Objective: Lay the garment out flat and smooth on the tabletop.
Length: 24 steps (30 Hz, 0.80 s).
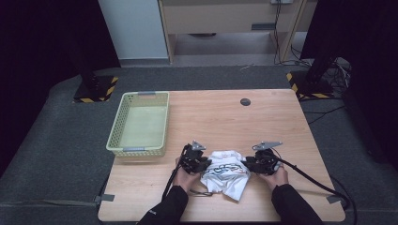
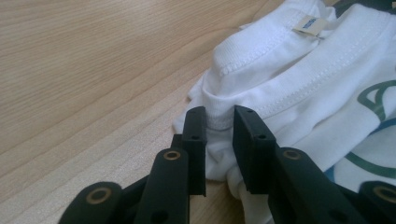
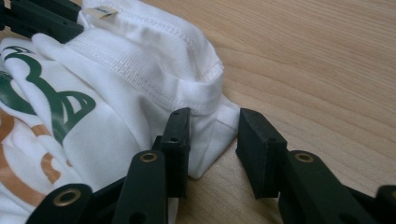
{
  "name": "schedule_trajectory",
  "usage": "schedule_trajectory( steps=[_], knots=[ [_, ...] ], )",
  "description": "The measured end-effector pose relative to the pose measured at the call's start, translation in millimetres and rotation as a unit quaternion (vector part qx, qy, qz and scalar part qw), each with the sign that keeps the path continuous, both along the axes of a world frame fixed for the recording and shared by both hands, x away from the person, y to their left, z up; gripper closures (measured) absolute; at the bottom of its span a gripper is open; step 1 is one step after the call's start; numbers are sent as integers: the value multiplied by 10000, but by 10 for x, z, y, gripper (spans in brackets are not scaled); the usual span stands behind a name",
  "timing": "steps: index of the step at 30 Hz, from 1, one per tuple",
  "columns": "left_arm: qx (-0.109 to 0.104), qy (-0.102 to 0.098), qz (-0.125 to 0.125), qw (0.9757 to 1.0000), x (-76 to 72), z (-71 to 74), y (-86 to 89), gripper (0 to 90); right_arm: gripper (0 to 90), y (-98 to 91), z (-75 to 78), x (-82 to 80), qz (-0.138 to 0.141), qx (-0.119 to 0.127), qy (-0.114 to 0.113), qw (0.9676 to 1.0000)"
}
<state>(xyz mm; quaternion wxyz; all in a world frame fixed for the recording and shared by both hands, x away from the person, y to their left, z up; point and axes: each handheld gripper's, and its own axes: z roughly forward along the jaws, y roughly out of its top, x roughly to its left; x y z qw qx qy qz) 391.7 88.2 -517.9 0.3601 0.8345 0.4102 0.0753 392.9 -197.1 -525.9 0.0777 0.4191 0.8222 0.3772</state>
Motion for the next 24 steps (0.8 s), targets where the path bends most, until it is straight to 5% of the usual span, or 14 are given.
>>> schedule_trajectory(
  steps=[11,24],
  knots=[
    [3,-104,-21,9999,-41,-15,-24,832,868,35,4,-22,73,119,16,9999],
    [-21,-225,-4,9997,-74,53,-4,848,883,13,53,-21,1,130,-24,9999]
  ],
)
